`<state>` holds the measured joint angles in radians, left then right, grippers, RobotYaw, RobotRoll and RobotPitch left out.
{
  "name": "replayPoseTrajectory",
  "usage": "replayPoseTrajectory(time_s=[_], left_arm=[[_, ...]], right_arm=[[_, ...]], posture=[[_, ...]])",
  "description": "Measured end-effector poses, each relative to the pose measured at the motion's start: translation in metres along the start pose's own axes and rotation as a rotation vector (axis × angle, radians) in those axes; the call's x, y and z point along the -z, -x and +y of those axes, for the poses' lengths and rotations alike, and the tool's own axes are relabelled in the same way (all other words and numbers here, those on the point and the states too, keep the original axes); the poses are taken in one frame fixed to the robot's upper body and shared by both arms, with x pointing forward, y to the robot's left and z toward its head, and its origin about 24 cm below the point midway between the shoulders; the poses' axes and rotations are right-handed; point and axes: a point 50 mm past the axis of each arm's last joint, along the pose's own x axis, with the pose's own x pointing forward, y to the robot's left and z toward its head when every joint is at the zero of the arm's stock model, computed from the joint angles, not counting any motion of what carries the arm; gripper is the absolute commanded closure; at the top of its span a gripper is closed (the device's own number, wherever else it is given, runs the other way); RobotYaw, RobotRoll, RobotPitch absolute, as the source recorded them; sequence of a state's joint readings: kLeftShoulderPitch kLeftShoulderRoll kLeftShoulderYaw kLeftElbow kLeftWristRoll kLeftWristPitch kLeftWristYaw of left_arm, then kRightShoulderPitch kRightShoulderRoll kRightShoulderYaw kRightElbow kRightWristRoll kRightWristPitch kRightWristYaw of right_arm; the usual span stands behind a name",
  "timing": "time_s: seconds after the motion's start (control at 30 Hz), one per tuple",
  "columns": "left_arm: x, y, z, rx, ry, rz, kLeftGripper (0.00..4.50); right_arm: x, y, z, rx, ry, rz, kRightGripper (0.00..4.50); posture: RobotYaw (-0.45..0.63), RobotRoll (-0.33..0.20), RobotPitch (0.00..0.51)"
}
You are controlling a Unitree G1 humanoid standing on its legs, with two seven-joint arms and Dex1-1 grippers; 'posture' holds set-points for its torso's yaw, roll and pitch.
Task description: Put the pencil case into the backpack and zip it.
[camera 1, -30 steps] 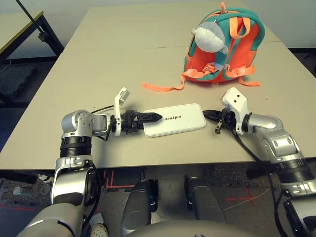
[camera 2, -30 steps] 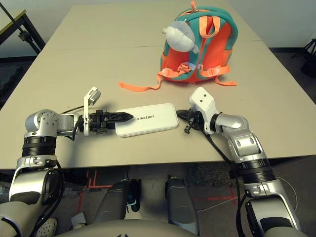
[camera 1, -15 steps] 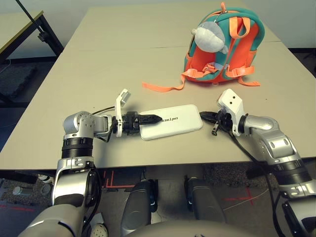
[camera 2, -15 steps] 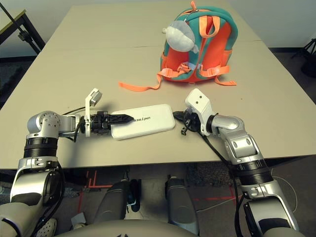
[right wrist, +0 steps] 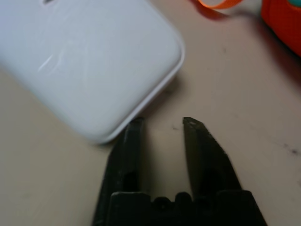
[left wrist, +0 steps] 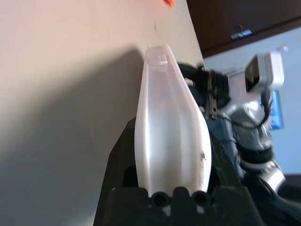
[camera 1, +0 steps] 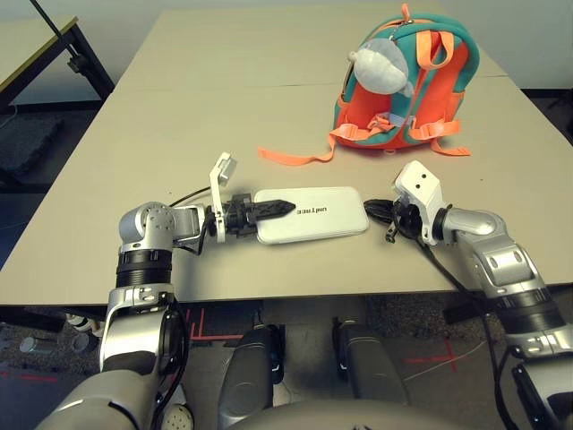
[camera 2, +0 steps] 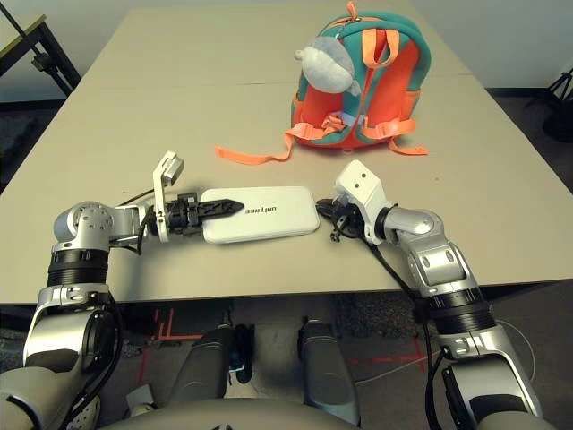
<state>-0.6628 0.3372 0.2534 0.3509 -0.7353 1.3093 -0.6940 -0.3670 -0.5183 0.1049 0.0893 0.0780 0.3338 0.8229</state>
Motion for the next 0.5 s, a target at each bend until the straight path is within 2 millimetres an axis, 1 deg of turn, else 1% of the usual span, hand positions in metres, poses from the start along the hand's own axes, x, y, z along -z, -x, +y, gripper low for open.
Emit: replayPoseTrajectory(time_s=[0.1, 0.13, 0.17, 0.2, 0.3, 0.4, 0.5], left_arm=[[-0.020, 0.001, -0.006, -0.055, -0.081, -0.071, 3.31], [-0.026, 0.003, -0.007, -0.076, -0.101, -0.090, 3.31], [-0.032, 0.007, -0.008, -0.101, -0.127, -0.113, 3.31], [-0.038, 0.013, -0.008, -0.126, -0.151, -0.140, 3.31], [-0.048, 0.029, -0.005, -0.190, -0.194, -0.189, 3.31], [-0.059, 0.040, -0.008, -0.237, -0.242, -0.219, 3.31], [-0.068, 0.053, -0.009, -0.294, -0.292, -0.257, 3.31]], right_arm=[[0.001, -0.006, 0.002, 0.024, -0.035, -0.011, 0.92], [0.002, -0.008, 0.002, 0.041, -0.061, -0.013, 0.59], [0.002, -0.009, 0.000, 0.064, -0.094, -0.014, 0.12], [0.002, -0.008, -0.003, 0.090, -0.119, -0.016, 0.00], [0.002, -0.003, -0.014, 0.168, -0.185, -0.017, 0.00], [-0.002, 0.001, -0.027, 0.247, -0.263, -0.042, 0.00], [-0.007, 0.005, -0.038, 0.324, -0.402, -0.113, 0.00]], posture=[[-0.16, 0.000, 0.157], [-0.16, 0.000, 0.157], [-0.16, 0.000, 0.157], [-0.16, 0.000, 0.157], [-0.16, 0.000, 0.159], [-0.15, 0.000, 0.160], [-0.15, 0.000, 0.162]])
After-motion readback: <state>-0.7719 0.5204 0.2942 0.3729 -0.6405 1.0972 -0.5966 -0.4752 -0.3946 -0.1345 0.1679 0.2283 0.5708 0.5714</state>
